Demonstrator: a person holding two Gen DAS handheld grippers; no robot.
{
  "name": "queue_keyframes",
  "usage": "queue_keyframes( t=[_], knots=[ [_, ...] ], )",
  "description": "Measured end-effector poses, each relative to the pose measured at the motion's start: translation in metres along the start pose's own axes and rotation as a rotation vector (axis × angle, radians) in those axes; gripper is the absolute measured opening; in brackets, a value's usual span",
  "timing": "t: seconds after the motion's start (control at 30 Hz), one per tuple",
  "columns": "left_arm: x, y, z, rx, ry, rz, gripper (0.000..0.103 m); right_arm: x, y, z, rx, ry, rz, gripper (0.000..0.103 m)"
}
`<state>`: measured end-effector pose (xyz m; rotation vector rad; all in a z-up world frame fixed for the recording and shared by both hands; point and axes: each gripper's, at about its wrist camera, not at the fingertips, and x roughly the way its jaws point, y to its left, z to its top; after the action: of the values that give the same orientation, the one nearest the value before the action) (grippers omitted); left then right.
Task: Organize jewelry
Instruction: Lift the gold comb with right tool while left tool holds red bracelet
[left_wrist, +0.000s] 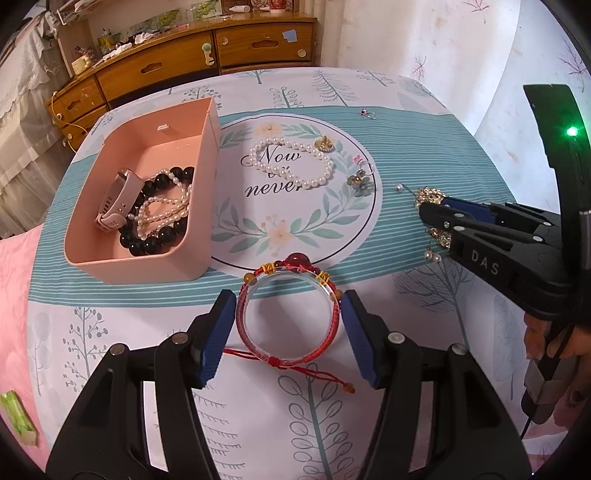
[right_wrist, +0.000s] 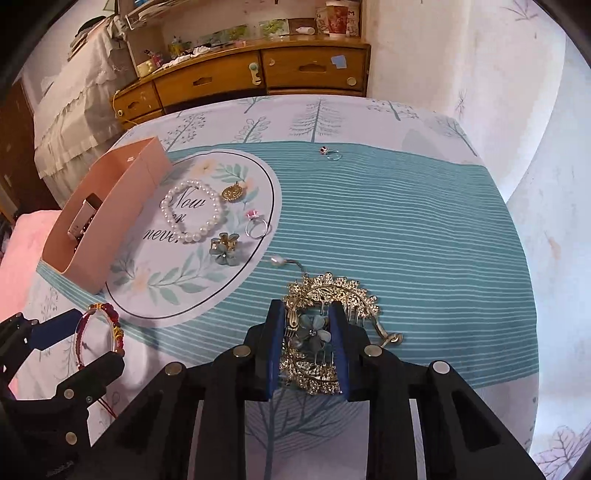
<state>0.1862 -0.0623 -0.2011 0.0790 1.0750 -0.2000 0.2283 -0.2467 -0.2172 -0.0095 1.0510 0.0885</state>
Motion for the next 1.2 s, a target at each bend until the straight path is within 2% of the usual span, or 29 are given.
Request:
queue_keyframes(
  t=[0.23,0.4,0.47,0.53,0.67,0.73,0.77,0.8,0.9,1.03,1.2],
  knots=[
    [-0.002,0.002,-0.001,0.002,-0.002,0.0,0.056,-0.006,-0.001,-0.002,0.006,-0.02,0.004,0.024],
    [-0.004,0.002,-0.003,0.013,-0.005,0.002,0.056,-0.008,0.007,-0.004,-0.053,-0.011,-0.001,0.027],
    [-0.005,0.001,-0.004,0.016,-0.007,0.004,0.056,-0.011,0.012,-0.005,-0.09,-0.02,-0.001,0.049],
    [-0.006,0.001,-0.004,0.017,-0.009,0.007,0.056,-0.018,0.019,-0.006,-0.129,-0.055,-0.023,0.059],
    [-0.007,0.001,-0.005,0.019,-0.01,0.008,0.056,-0.03,0.032,-0.006,-0.186,-0.083,-0.01,0.058],
    [-0.007,0.0,-0.005,0.019,-0.012,0.009,0.056,-0.031,0.036,-0.007,-0.185,-0.06,0.005,0.044],
    [-0.008,0.0,-0.005,0.02,-0.014,0.01,0.056,-0.029,0.038,-0.007,-0.18,-0.043,0.001,0.032],
    [-0.008,0.0,-0.005,0.021,-0.015,0.011,0.056,-0.025,0.038,-0.007,-0.169,-0.014,-0.001,0.026],
    [-0.01,-0.001,-0.006,0.022,-0.018,0.015,0.056,-0.018,0.032,-0.008,-0.121,0.028,-0.002,0.024],
    [-0.01,-0.001,-0.008,0.02,-0.019,0.02,0.056,-0.015,0.021,-0.01,-0.083,0.029,-0.025,0.025],
    [-0.01,-0.003,-0.009,0.019,-0.014,0.022,0.056,-0.01,0.026,-0.006,-0.135,0.037,0.007,0.025]
  ],
)
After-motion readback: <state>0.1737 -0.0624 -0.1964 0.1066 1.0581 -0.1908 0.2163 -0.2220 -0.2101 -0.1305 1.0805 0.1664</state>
